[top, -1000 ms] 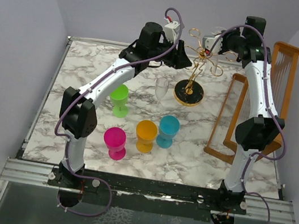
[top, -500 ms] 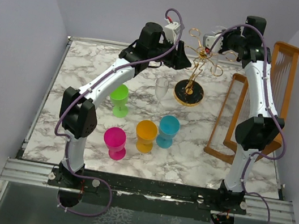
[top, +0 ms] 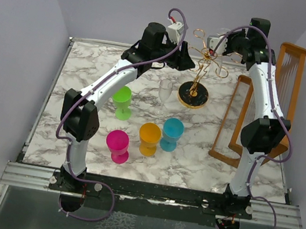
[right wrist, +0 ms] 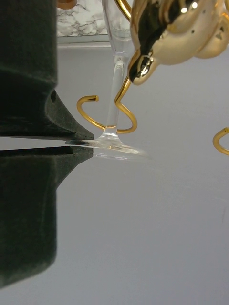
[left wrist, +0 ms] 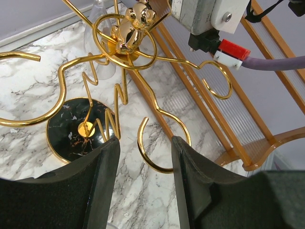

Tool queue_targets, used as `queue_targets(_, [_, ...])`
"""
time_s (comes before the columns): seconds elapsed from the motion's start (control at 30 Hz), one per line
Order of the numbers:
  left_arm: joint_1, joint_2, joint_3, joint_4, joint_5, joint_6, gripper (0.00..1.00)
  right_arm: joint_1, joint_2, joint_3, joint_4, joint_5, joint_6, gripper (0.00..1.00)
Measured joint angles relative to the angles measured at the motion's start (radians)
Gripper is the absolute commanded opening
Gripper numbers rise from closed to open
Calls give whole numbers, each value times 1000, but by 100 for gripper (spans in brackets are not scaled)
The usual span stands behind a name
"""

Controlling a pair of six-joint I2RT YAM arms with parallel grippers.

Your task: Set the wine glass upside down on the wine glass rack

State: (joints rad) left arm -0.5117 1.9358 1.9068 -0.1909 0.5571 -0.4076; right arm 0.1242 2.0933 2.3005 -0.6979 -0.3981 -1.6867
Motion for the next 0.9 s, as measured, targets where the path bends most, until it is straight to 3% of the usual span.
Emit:
queue_targets(0.4, [0, 0, 0, 0, 0, 0, 50, 0, -3, -40, 2, 50, 26, 13])
queue_targets(0.73, [0, 0, -12, 9, 0, -1, 50, 1, -16, -66, 28, 64, 43, 28])
queue_targets(0.9, [1, 0, -23, 26, 0, 0, 50, 1, -25, -66, 29, 64, 54, 30])
